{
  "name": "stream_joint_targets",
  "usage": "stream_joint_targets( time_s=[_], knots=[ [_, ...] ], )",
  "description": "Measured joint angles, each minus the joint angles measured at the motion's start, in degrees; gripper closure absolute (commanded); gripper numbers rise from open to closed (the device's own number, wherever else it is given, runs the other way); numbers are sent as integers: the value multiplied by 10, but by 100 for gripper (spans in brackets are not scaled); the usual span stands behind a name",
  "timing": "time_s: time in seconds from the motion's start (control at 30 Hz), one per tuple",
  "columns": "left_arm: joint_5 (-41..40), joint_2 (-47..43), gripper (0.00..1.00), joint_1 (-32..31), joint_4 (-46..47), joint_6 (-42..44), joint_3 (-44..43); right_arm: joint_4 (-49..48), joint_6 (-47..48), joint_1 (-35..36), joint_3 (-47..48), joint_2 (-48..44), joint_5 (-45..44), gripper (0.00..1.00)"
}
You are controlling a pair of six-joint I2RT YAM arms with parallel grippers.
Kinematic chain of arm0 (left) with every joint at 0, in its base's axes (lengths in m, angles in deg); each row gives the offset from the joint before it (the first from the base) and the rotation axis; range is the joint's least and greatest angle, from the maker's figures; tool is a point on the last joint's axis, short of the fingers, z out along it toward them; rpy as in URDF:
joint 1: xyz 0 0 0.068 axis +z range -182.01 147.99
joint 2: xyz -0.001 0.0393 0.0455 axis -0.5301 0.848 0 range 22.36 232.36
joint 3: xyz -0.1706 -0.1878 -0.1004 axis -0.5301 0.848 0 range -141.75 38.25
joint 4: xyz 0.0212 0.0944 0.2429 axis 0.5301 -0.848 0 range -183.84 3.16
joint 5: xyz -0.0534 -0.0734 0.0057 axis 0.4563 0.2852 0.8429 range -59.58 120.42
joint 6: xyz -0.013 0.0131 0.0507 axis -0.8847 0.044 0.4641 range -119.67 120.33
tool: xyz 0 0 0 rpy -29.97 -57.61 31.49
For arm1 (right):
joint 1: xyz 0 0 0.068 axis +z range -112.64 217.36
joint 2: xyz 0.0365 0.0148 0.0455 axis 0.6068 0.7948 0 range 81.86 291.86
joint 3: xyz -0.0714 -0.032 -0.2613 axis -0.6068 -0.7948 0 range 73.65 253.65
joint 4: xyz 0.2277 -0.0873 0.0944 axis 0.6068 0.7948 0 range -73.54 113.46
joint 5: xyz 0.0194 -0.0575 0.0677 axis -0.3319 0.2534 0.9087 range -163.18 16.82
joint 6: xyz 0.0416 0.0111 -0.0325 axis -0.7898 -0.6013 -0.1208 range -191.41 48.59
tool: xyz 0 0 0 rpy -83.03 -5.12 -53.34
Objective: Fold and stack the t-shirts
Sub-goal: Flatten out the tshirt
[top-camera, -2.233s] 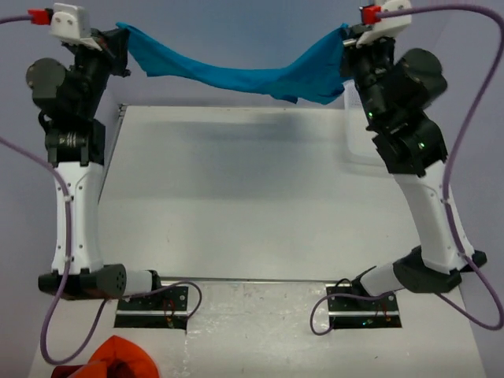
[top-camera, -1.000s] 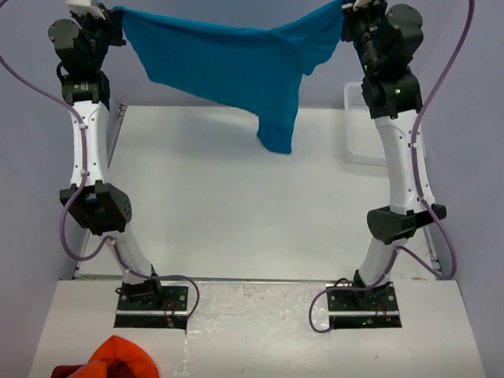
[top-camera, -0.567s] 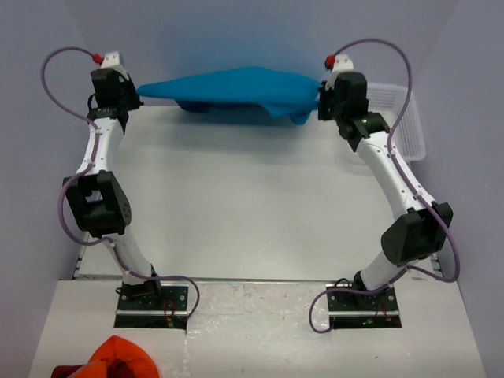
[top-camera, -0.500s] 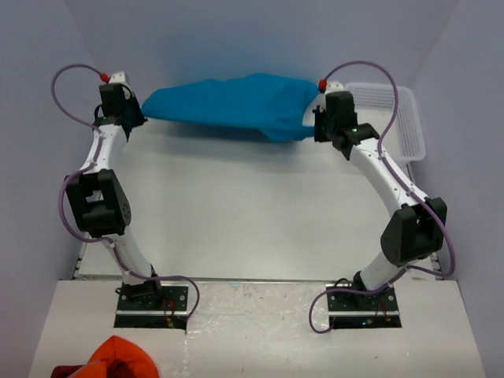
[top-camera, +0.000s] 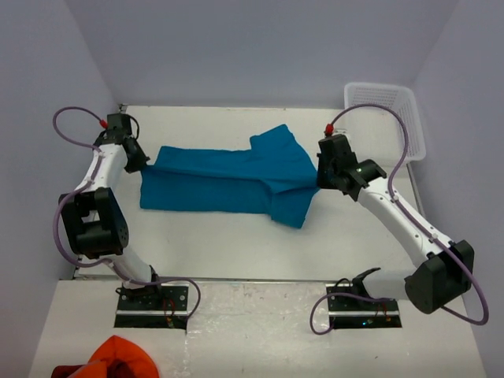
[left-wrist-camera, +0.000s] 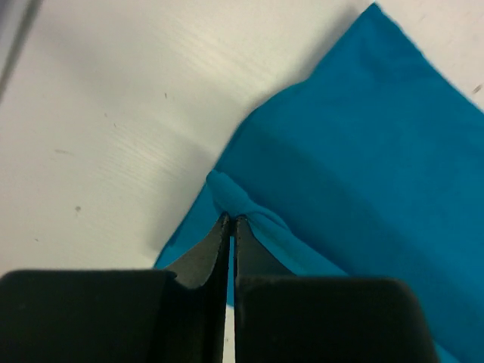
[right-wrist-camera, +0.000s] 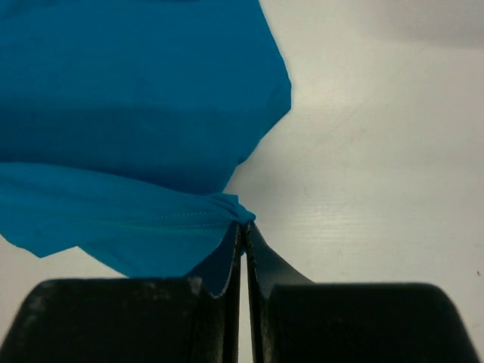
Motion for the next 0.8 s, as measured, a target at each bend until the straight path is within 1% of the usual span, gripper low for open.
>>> stream_joint_targets(
  time_s=[0.17, 0.23, 0.5, 0.63, 0.73, 0.8],
  knots=[
    [10, 1, 100, 0, -15, -10, 85, 29, -27, 35, -68, 10, 0, 100],
    [10, 1, 100, 0, -25, -9, 104, 43, -38, 49, -80, 10, 0, 100],
    [6, -14, 100, 0, -29, -9, 109, 63, -77, 105, -87, 9, -3, 100],
    [-1, -31, 100, 0, -27, -9, 109, 70, -86, 119, -96, 9, -7, 100],
    [2, -49, 100, 0, -16, -9, 116, 71, -87, 121, -95, 8, -33, 100],
    [15, -79, 100, -2, 2, -9, 131, 68, -80, 126, -90, -2, -52, 100]
  ],
)
